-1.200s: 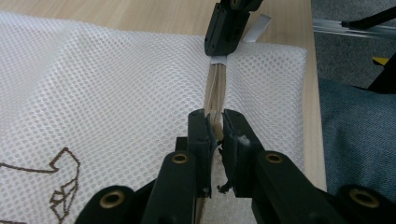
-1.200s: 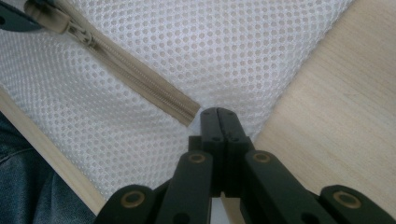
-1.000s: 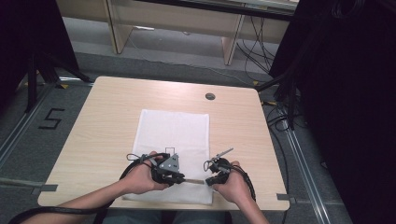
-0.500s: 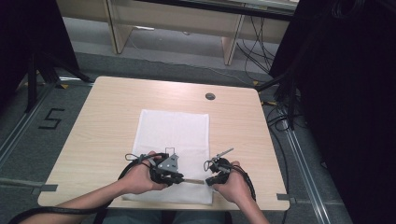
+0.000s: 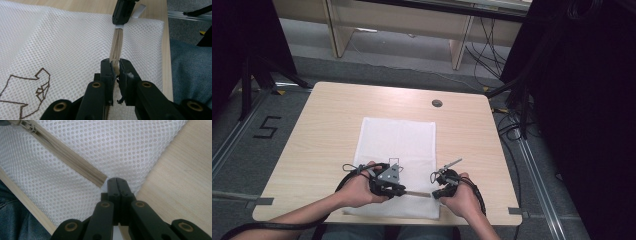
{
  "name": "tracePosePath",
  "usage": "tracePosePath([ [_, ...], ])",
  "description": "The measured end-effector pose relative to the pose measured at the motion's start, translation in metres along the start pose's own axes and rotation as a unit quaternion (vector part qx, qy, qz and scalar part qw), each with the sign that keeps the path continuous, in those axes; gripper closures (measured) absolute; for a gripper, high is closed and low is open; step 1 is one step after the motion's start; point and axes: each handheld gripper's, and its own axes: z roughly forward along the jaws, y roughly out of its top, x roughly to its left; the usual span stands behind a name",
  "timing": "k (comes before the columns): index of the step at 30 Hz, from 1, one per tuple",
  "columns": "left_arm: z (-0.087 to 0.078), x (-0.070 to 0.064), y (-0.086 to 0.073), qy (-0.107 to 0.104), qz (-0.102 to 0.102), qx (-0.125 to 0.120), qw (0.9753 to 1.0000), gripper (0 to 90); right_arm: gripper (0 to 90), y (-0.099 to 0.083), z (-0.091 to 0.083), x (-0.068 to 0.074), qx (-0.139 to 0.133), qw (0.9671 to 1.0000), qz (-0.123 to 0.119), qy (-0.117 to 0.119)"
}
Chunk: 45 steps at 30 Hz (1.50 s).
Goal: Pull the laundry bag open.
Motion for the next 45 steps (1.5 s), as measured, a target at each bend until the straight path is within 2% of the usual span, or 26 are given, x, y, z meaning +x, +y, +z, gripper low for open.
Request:
tracePosePath([
  [2,0.000,0.000,-0.001,0.001,0.002,0.002,1.0000,81.7,90.0,0.000,0.000,0.000,0.002,1.0000,0.002,0.000],
  [4,0.000,0.001,-0.002,-0.002,-0.004,-0.002,1.0000,81.7,90.0,0.000,0.000,0.000,0.005,1.0000,0.005,0.000],
  [8,-0.002,0.002,-0.003,0.003,0.004,0.002,1.0000,81.7,90.0,0.000,0.000,0.000,0.000,1.0000,0.000,0.000],
  [9,-0.002,0.001,-0.003,-0.001,-0.006,-0.003,1.0000,81.7,90.0,0.000,0.000,0.000,0.000,1.0000,0.000,0.000],
  [11,-0.003,0.001,-0.004,0.002,-0.003,0.000,1.0000,81.7,90.0,0.000,0.000,0.000,0.002,1.0000,0.000,0.000],
  [13,-0.002,0.001,-0.004,0.000,-0.010,-0.006,0.9999,81.7,90.0,0.000,0.000,0.000,0.001,1.0000,0.000,0.000],
  [15,-0.003,0.001,-0.004,0.002,-0.003,0.000,1.0000,81.7,90.0,0.000,0.000,0.000,0.001,1.0000,0.000,0.000],
  [20,-0.003,0.000,-0.005,-0.002,-0.010,-0.007,0.9999,81.7,90.0,0.000,0.000,0.000,0.004,1.0000,0.005,0.000],
  [24,-0.005,0.001,-0.005,0.000,0.000,-0.002,1.0000,81.7,90.0,0.000,0.000,0.000,0.005,1.0000,0.005,0.000],
  [25,-0.006,0.001,-0.006,0.000,-0.010,-0.004,0.9999,81.7,90.0,0.000,0.000,0.000,0.004,1.0000,0.005,0.000],
  [28,-0.006,0.000,-0.008,0.001,-0.014,-0.009,0.9999,81.7,90.0,0.000,0.000,0.000,0.004,1.0000,0.004,-0.001],
  [31,-0.007,0.001,-0.008,0.001,-0.005,-0.001,1.0000,81.7,90.0,0.000,0.000,0.000,0.004,1.0000,0.005,0.000],
  [33,-0.007,0.000,-0.008,0.001,-0.013,-0.009,0.9999,81.7,90.0,0.000,0.000,0.000,0.002,1.0000,0.002,0.000],
  [35,-0.008,0.001,-0.008,0.002,-0.004,-0.003,1.0000,81.7,90.0,0.000,0.000,0.000,0.001,1.0000,0.000,0.000],
  [36,-0.008,0.001,-0.009,0.002,-0.011,-0.006,0.9999,81.7,90.0,0.000,0.000,0.000,0.001,1.0000,0.000,0.001],
  [37,-0.009,0.001,-0.009,0.002,-0.007,-0.004,1.0000,81.7,90.0,0.000,0.000,0.000,0.002,1.0000,0.001,0.002],
  [38,-0.009,0.001,-0.010,0.001,-0.015,-0.007,0.9999,81.7,90.0,0.000,0.000,0.000,0.004,1.0000,0.004,0.003],
  [39,-0.009,0.001,-0.010,0.004,-0.007,-0.004,1.0000,81.7,90.0,0.000,0.000,0.000,0.005,1.0000,0.004,0.002],
  [40,-0.009,0.001,-0.011,0.000,-0.016,-0.008,0.9998,81.7,90.0,0.000,0.000,0.000,0.004,1.0000,0.004,0.003],
  [45,-0.009,0.001,-0.010,0.002,-0.010,-0.007,0.9999,81.7,90.0,0.000,0.000,0.000,0.000,1.0000,0.000,0.000],
])
